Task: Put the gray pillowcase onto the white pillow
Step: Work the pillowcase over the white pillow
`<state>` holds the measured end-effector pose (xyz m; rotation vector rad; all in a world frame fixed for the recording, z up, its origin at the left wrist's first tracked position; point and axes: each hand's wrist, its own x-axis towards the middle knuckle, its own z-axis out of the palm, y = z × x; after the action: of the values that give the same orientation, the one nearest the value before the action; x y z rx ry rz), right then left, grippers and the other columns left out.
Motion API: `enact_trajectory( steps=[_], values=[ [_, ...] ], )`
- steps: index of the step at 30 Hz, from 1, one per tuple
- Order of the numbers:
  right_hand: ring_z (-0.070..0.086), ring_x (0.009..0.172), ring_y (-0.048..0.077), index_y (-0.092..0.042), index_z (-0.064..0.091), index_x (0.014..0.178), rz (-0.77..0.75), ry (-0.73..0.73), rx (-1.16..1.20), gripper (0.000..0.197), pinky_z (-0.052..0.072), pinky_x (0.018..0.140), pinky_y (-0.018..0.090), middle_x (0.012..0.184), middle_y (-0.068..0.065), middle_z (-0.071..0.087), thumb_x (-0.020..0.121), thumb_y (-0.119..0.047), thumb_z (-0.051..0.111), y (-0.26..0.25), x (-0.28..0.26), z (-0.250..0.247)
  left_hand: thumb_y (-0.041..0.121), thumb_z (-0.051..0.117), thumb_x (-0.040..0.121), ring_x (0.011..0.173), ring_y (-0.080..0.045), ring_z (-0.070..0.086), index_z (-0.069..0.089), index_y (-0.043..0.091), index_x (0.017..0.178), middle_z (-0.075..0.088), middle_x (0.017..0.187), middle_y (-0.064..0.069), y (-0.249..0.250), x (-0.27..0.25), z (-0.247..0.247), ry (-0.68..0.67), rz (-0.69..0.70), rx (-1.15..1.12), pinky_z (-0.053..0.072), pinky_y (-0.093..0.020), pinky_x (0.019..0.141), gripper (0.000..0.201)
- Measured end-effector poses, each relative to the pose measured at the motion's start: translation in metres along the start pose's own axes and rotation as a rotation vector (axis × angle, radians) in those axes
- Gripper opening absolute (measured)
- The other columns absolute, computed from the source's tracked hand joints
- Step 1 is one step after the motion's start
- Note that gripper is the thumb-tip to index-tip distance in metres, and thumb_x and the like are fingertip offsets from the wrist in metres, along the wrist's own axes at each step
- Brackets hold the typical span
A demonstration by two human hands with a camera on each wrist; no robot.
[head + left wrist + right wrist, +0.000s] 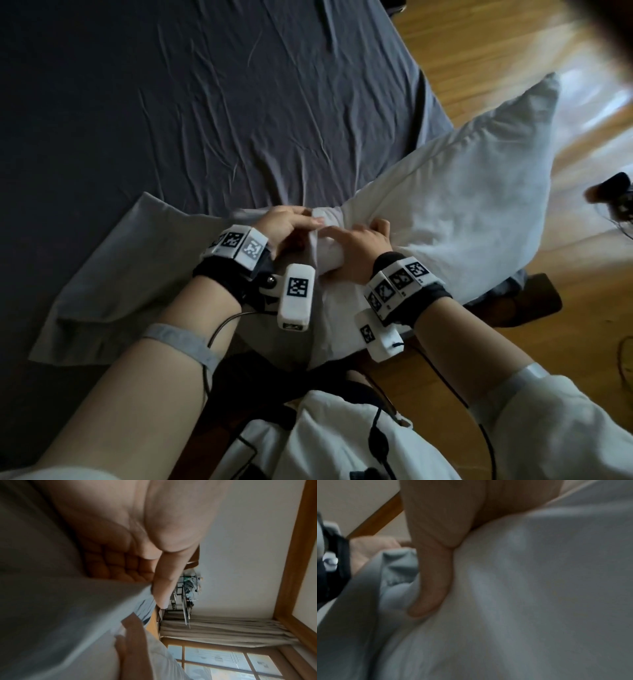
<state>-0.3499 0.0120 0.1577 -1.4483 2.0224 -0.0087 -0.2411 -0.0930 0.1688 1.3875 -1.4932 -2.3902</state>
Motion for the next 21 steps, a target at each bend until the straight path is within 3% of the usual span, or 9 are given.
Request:
enact_trajectory(
  steps=[2,4,6,9,10,12,15,18,21],
  values=[
    [0.050,0.117,0.023,-0.036,0.035,0.128,-0.025,0.036,0.004,0.083,0.022,0.102,0.042,0.122,0.002,0.056,0.059,-0.064,0.070,0.003,0.003,-0.005,-0.003,0.050,0.085,0.049,-0.011,0.064,0.069,0.008,0.055,0.067,0.053,-0.002,-0.004,-0.002,-0.011,0.003,0.012,-0.066,0.053,-0.017,0.054,0.037],
    [0.043,0.125,0.026,-0.036,0.026,0.135,-0.023,0.068,0.057,0.097,0.027,0.105,0.041,0.140,0.003,0.034,0.055,-0.063,0.074,0.006,0.009,-0.013,-0.005,0.050,0.085,0.051,-0.012,0.065,0.067,0.007,0.064,0.068,0.056,-0.003,-0.008,-0.006,-0.015,-0.027,0.019,-0.075,0.054,-0.017,0.055,0.029],
    [0.036,0.133,0.028,-0.038,0.009,0.143,0.001,0.022,0.108,0.116,0.033,0.108,0.044,0.152,0.003,0.013,0.052,-0.061,0.077,0.009,0.022,-0.020,-0.005,0.049,0.085,0.049,-0.011,0.063,0.067,0.010,0.058,0.067,0.053,-0.002,-0.013,-0.010,-0.014,-0.046,0.020,-0.073,0.052,-0.017,0.052,0.035],
    [0.037,0.134,0.025,-0.038,-0.012,0.143,0.007,-0.216,0.004,0.127,0.032,0.110,0.045,0.152,0.003,0.028,0.051,-0.065,0.070,0.006,0.039,-0.027,-0.001,0.057,0.077,0.053,-0.014,0.062,0.066,0.009,0.065,0.066,0.059,-0.004,-0.016,-0.013,-0.015,-0.042,0.016,-0.087,0.052,-0.021,0.058,0.019],
    [0.041,0.131,0.026,-0.038,-0.007,0.144,0.030,-0.246,0.007,0.124,0.035,0.109,0.044,0.148,0.004,0.036,0.053,-0.063,0.072,0.005,0.042,-0.027,-0.001,0.060,0.073,0.056,-0.014,0.061,0.066,0.008,0.069,0.065,0.061,-0.004,-0.015,-0.013,-0.016,0.014,0.028,-0.101,0.049,-0.023,0.064,0.012],
    [0.051,0.121,0.027,-0.036,0.020,0.141,0.082,-0.187,0.062,0.104,0.043,0.101,0.039,0.136,0.005,0.050,0.056,-0.053,0.078,0.004,0.043,-0.023,-0.006,0.058,0.071,0.058,-0.015,0.058,0.067,0.013,0.058,0.062,0.053,0.001,-0.016,-0.007,-0.023,0.233,0.071,-0.130,0.046,-0.025,0.069,0.025],
    [0.059,0.105,0.025,-0.024,0.059,0.114,0.060,-0.103,0.141,0.057,0.047,0.087,0.030,0.106,0.005,0.064,0.063,-0.040,0.079,0.008,0.038,-0.011,-0.006,0.056,0.075,0.054,-0.015,0.056,0.059,0.013,0.044,0.054,0.038,0.007,-0.011,0.000,-0.034,0.460,0.085,-0.101,0.048,-0.023,0.060,0.038],
    [0.061,0.094,0.025,-0.018,0.067,0.097,0.030,-0.109,0.204,0.033,0.045,0.077,0.027,0.085,0.003,0.058,0.069,-0.035,0.075,0.012,0.029,-0.005,-0.009,0.057,0.076,0.050,-0.016,0.055,0.053,0.011,0.056,0.054,0.036,0.005,-0.008,0.008,-0.026,0.442,0.056,-0.029,0.048,-0.022,0.053,0.028],
    [0.061,0.096,0.027,-0.014,0.065,0.098,0.057,-0.058,0.209,0.030,0.044,0.075,0.029,0.091,0.007,0.062,0.077,-0.036,0.067,0.014,0.030,-0.002,-0.010,0.056,0.078,0.041,-0.012,0.055,0.052,0.007,0.059,0.056,0.038,0.002,-0.003,0.016,0.007,0.245,0.065,-0.057,0.047,-0.020,0.053,0.026]
  ],
)
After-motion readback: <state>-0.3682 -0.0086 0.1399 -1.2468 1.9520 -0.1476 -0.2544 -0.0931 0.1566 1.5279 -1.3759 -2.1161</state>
